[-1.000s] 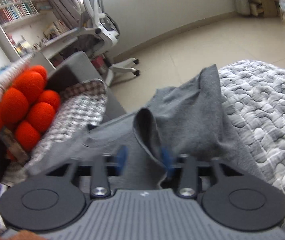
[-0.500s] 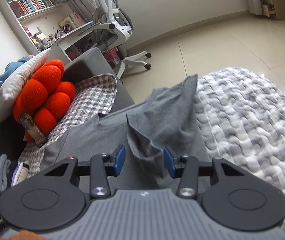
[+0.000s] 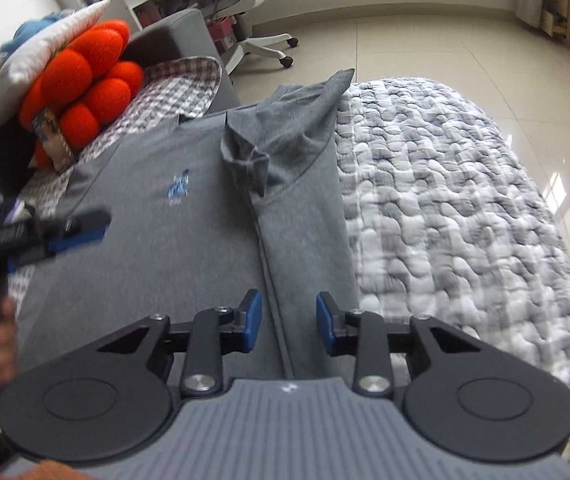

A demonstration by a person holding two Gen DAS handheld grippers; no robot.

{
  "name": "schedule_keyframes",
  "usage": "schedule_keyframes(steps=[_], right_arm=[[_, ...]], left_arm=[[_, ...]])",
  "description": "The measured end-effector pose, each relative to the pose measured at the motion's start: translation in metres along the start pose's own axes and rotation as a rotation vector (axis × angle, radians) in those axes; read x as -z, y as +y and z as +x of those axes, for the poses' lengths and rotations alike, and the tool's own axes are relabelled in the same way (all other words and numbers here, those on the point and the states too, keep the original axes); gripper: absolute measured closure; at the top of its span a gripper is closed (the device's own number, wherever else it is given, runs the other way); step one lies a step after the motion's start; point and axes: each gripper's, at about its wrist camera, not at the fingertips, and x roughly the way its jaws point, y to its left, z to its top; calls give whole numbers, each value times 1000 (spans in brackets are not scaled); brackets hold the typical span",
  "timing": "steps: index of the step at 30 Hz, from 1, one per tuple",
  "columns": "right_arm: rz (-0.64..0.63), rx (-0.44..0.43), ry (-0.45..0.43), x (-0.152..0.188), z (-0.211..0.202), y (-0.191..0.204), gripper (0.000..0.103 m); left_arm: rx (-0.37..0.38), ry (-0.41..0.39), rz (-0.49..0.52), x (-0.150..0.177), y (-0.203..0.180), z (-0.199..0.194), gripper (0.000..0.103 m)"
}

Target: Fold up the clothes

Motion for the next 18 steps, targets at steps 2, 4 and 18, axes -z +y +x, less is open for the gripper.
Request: schedule_keyframes(steps=[2,4,18], right_arm=[[-26,-28,4,11,-6,3,69],[-57,-56,2,20,-11,8,69],[-230,-43,30,40,3,6,73]], left_arm=[[4,10,13,-9,-9,12,53],[-3,13,26,-18,-17,27,51],[-85,-33,-12,-41,-37,129,53]])
